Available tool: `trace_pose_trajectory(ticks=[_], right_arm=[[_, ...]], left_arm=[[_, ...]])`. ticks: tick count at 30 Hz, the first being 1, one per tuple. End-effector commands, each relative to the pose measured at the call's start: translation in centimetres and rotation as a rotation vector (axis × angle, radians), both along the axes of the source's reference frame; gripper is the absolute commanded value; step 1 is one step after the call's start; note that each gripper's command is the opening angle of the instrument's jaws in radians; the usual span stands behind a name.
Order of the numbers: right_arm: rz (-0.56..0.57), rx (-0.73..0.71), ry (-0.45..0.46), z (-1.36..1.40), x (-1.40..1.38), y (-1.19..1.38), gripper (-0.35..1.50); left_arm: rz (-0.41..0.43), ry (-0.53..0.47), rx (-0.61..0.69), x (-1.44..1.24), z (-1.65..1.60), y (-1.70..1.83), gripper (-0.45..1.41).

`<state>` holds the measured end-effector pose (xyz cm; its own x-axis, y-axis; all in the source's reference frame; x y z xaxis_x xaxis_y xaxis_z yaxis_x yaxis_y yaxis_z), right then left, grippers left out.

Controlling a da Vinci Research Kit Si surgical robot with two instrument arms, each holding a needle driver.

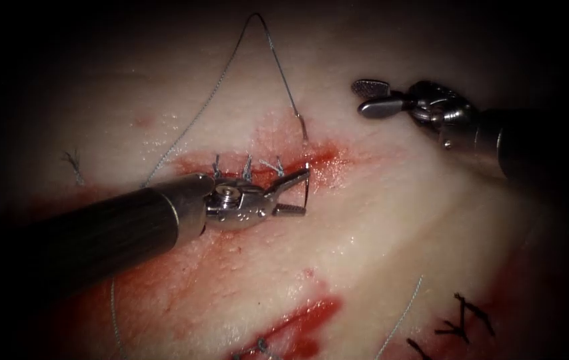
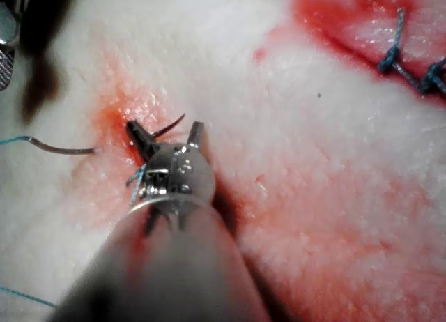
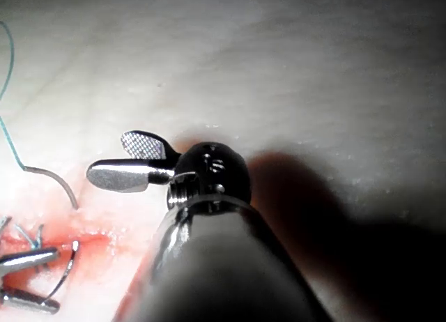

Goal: Wound Closure

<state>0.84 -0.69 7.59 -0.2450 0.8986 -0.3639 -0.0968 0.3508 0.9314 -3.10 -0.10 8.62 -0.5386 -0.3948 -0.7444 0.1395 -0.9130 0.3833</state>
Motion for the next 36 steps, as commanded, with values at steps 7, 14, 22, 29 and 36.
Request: trace_pose_trajectory(ticks=[7,14,22,29,36], right_arm=[[0.005,-0.01,-0.003,0.06,0.09,0.03,1.16],[0.004,-0.018,0.001,0.08,0.19,-0.03,1.16],[0.005,-0.01,0.004,0.09,0.19,-0.07,1.09],[0.011,-0.008,-0.001,0.09,0.17,-0.07,1.04],[0.01,0.015,0.006,0.08,0.17,-0.1,0.91]], left_arm=[[0.016,0.0,-0.036,-0.13,0.07,0.12,0.69],[0.008,-0.017,-0.077,-0.23,0.15,0.25,0.79],[-0.005,-0.032,-0.111,-0.21,0.15,0.28,-0.4],[0.034,-0.158,0.004,-0.34,-0.12,0.13,-0.45],[-0.042,-0.228,0.281,-0.44,-0.47,0.06,-0.45]])
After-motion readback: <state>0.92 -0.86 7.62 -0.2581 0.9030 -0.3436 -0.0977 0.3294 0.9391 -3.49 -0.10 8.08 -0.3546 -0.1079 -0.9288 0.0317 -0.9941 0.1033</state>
